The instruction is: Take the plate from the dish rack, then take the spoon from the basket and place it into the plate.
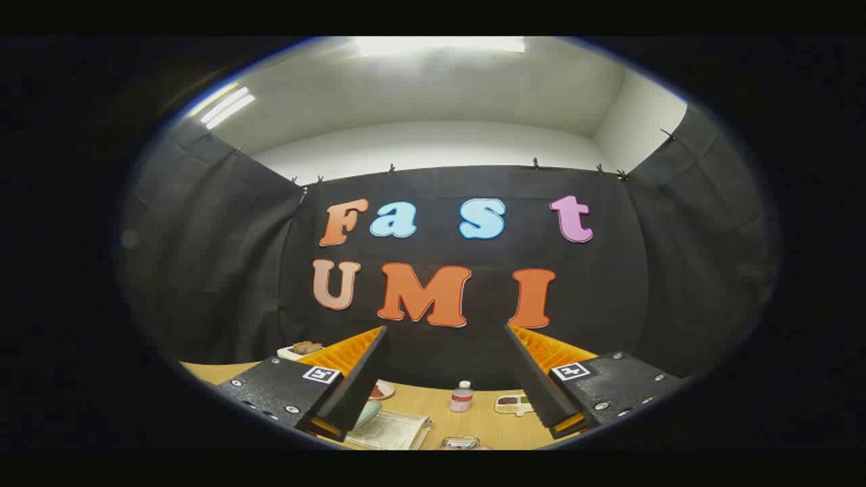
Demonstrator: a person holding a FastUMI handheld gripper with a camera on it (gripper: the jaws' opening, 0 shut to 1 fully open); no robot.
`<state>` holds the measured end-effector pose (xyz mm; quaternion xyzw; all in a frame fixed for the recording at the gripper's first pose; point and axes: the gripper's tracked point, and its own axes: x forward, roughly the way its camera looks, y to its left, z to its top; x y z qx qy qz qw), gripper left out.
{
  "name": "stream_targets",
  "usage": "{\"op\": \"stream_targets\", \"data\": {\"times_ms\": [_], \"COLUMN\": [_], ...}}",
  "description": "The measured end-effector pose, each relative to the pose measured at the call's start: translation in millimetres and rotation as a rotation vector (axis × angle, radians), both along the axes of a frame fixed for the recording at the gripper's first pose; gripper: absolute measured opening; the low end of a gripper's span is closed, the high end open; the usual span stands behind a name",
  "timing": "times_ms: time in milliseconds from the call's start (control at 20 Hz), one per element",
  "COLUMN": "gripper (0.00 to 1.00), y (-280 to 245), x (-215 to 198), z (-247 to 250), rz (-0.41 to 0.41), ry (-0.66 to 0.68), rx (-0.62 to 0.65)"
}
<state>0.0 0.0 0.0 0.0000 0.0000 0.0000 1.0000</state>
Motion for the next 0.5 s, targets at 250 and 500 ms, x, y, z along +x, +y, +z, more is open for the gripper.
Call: {"op": "stream_targets", "data": {"times_ms": [250, 500], "gripper": [0.98, 0.98], "y": [-4.4, -11.1], "x": [2.1, 5.1], "z": [10.7, 7.4], "rz": [0.0, -0.013], "ry": [-0.02, -0.015], "rx": [-0.003, 0.007]}}
